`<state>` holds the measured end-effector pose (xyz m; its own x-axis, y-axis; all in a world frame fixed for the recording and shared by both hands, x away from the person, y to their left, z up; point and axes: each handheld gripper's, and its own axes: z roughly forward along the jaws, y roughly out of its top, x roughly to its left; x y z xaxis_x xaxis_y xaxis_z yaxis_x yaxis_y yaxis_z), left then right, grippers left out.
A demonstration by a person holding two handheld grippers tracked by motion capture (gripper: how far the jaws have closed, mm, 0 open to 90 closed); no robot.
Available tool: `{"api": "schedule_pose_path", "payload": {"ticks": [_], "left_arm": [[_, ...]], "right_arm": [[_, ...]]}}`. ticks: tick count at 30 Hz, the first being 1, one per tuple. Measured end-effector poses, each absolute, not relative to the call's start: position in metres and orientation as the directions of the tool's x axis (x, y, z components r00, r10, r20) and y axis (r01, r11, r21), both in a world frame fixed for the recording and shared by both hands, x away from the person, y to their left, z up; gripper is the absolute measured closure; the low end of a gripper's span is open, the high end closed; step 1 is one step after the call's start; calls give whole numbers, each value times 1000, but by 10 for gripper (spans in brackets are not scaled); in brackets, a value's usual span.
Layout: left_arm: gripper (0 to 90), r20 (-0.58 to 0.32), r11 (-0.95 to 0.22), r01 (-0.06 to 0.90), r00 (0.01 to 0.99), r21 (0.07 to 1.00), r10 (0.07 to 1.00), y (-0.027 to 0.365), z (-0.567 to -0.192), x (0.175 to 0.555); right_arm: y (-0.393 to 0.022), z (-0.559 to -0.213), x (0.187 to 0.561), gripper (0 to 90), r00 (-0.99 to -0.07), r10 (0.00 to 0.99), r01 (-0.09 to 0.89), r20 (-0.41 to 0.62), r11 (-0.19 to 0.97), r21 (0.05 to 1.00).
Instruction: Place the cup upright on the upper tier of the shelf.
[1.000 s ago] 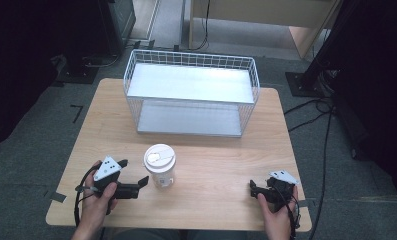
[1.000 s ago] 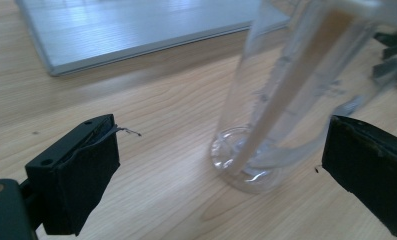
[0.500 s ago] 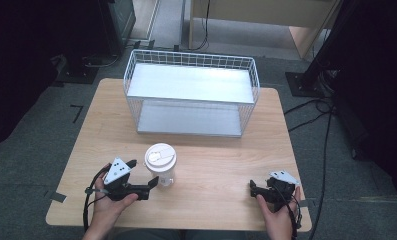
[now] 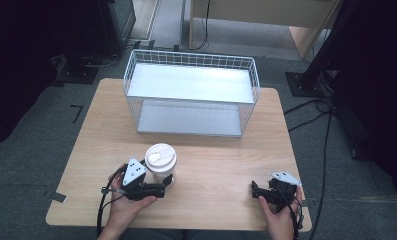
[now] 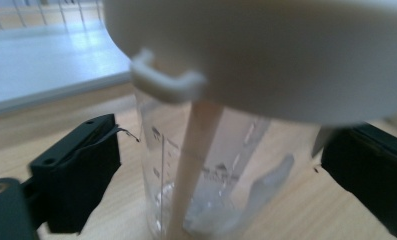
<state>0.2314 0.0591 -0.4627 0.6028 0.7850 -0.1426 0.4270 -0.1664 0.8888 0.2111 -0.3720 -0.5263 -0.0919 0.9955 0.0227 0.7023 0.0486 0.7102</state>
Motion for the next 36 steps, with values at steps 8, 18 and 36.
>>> {"api": "schedule_pose_path", "payload": {"ticks": [8, 18, 36], "left_arm": [[110, -130, -137, 398, 575, 907, 808, 45, -461, 235], [154, -73, -163, 364, 555, 917, 829, 41, -461, 232], [161, -68, -100, 290, 516, 952, 854, 37, -437, 242]], "right_arm": [[-372, -526, 209, 0, -95, 995, 704, 26, 49, 708], [-372, -526, 210, 0, -108, 994, 702, 24, 59, 710], [-373, -526, 205, 0, -120, 992, 701, 27, 65, 710]]}}
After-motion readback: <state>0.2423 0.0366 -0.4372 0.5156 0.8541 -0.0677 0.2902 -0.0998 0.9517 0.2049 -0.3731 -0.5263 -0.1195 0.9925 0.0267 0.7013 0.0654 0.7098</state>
